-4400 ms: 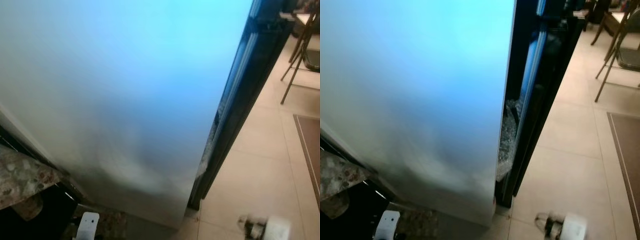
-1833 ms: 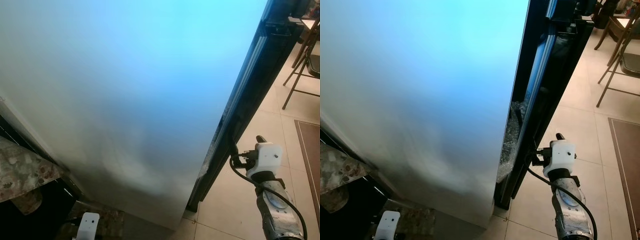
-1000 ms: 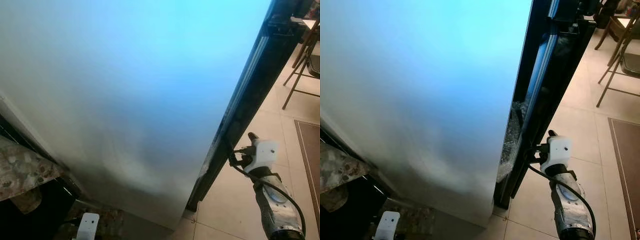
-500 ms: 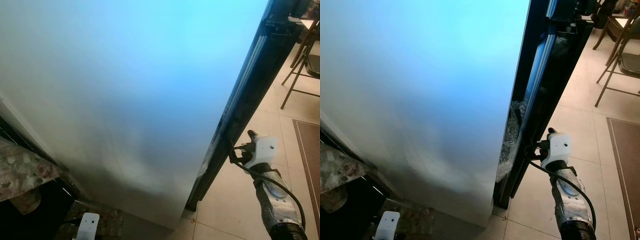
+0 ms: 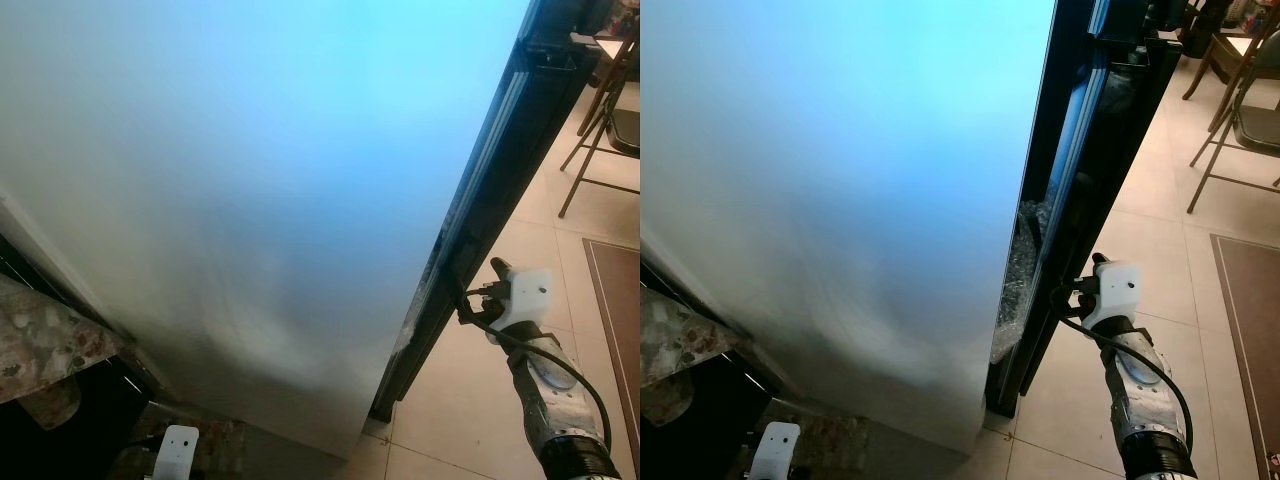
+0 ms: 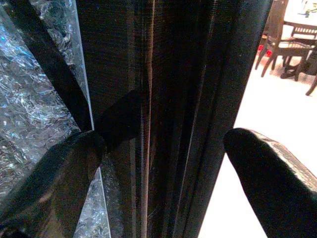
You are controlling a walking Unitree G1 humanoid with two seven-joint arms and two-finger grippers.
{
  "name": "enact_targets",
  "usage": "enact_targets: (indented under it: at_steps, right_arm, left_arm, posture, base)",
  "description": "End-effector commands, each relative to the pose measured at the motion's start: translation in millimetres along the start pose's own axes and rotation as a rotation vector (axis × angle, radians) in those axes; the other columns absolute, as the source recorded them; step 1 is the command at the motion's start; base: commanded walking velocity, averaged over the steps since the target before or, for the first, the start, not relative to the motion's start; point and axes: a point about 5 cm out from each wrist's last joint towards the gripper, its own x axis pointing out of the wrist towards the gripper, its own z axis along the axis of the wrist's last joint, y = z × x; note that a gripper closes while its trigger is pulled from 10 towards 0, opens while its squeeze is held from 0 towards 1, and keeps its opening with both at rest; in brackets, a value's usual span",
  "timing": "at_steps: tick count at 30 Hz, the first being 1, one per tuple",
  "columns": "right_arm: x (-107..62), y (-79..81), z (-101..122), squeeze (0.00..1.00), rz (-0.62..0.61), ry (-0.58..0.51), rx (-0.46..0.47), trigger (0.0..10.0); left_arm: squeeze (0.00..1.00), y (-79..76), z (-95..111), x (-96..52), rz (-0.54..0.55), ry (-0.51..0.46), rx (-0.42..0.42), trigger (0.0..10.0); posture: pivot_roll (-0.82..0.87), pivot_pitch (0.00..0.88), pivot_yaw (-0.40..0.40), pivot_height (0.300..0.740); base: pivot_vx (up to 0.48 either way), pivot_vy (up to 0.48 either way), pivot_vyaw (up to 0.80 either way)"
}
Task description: Restocking fridge
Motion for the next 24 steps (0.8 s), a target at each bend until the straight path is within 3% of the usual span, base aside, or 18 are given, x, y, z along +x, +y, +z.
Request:
enact_targets:
  at_steps: [1, 14, 24]
  right_arm:
    - [2.2, -3.4, 1.6, 0.00, -0.008, 0.004, 0.002, 10.0]
    - [-4.9, 1.6, -2.6, 0.00, 0.020, 0.011, 0.012, 10.0]
    - [-23.2, 2.1, -11.4, 0.00, -0.019, 0.020, 0.024, 10.0]
  left_arm:
    - [0.00, 0.5, -2.9, -0.5, 0.011, 0.005, -0.006, 10.0]
    - [0.00, -0.4, -1.7, -0.3, 0.007, 0.002, -0.005, 10.0]
    - [0.00, -0.8, 0.5, 0.1, 0.004, -0.003, 0.003, 10.0]
  posture:
    - [-0.08, 0.039, 0.007, 0.740]
    - [-0.07, 0.035, 0.004, 0.740]
    - [-0.09, 0.019, 0.008, 0.740]
  base:
    - [0.000, 0.000, 0.00]
    - [0.000, 0.000, 0.00]
    - [0.000, 0.000, 0.00]
